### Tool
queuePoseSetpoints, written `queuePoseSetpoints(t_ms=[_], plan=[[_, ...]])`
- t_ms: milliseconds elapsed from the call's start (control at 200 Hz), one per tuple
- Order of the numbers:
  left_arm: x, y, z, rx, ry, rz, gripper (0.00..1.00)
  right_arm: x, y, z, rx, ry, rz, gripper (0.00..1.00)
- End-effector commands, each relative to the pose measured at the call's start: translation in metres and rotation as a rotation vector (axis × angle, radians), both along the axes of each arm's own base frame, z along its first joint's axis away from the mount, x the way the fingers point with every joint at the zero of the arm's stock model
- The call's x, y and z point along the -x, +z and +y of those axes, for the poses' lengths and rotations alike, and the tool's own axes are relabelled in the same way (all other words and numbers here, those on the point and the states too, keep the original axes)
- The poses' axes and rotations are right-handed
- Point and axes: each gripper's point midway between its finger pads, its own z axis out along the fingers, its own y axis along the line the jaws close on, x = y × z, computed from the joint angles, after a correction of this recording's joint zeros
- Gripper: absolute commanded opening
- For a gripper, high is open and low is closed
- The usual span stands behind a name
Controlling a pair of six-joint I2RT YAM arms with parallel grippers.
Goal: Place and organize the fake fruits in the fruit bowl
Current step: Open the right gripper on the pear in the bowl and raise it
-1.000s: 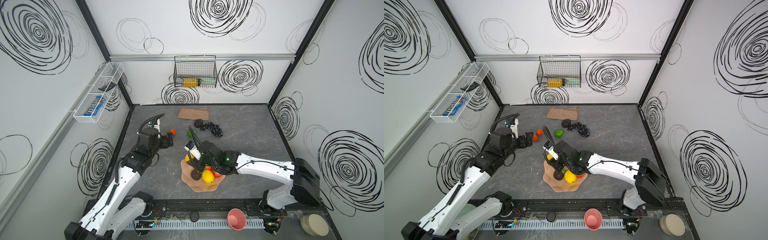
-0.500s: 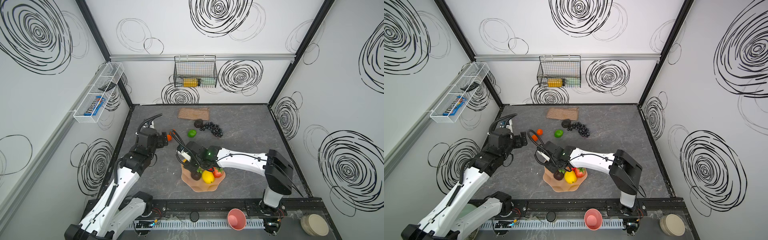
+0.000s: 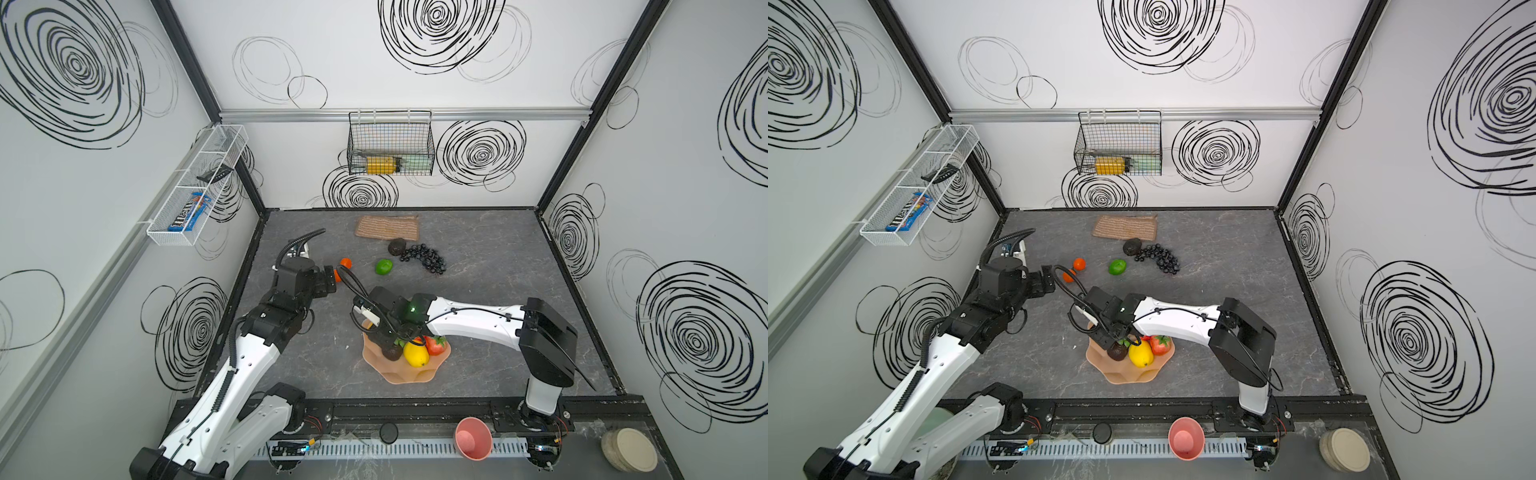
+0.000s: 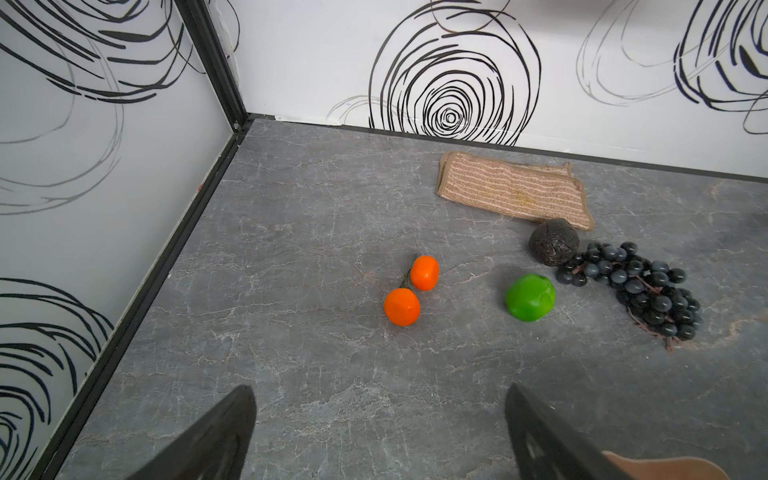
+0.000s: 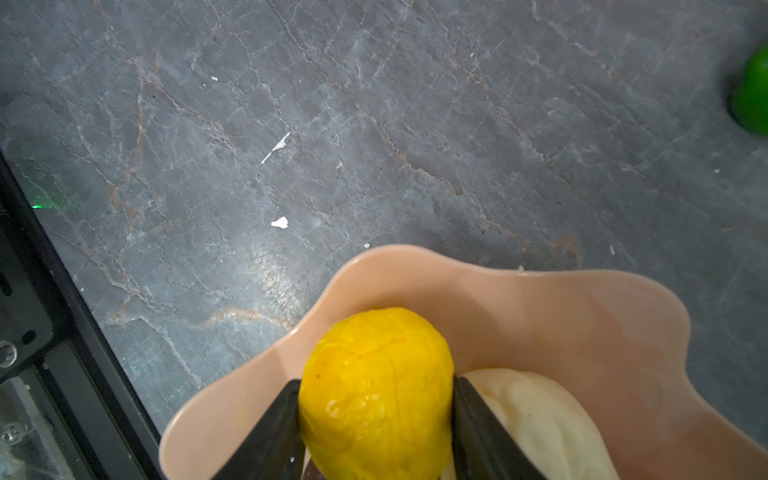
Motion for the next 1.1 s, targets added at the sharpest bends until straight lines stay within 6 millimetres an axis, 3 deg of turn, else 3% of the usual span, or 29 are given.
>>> queuePoseSetpoints(t_ms=[0,325,605,881,1096], plan=[[-0.001,0.004,0.003,0.001,0.013,-0.023,0.97,0.0,-0.002,0.0,0.034,0.0,-0.007,0.55],[-0.001,0.004,0.004,0.001,0.013,-0.023,0.98,-0.001,0.005,0.0,0.026,-0.001,-0.025,0.67],[-0.003,0.003,0.003,0.007,0.01,-0.021,0.98,0.001,0.018,0.003,-0.01,0.002,-0.027,0.71],[-0.009,0.0,-0.006,0.067,-0.042,-0.017,0.98,-0.004,0.072,-0.002,-0.157,-0.02,-0.041,0.76],[-0.025,-0.002,-0.046,0.218,-0.195,0.019,0.93,-0.023,0.119,-0.045,-0.319,-0.125,-0.088,0.77]])
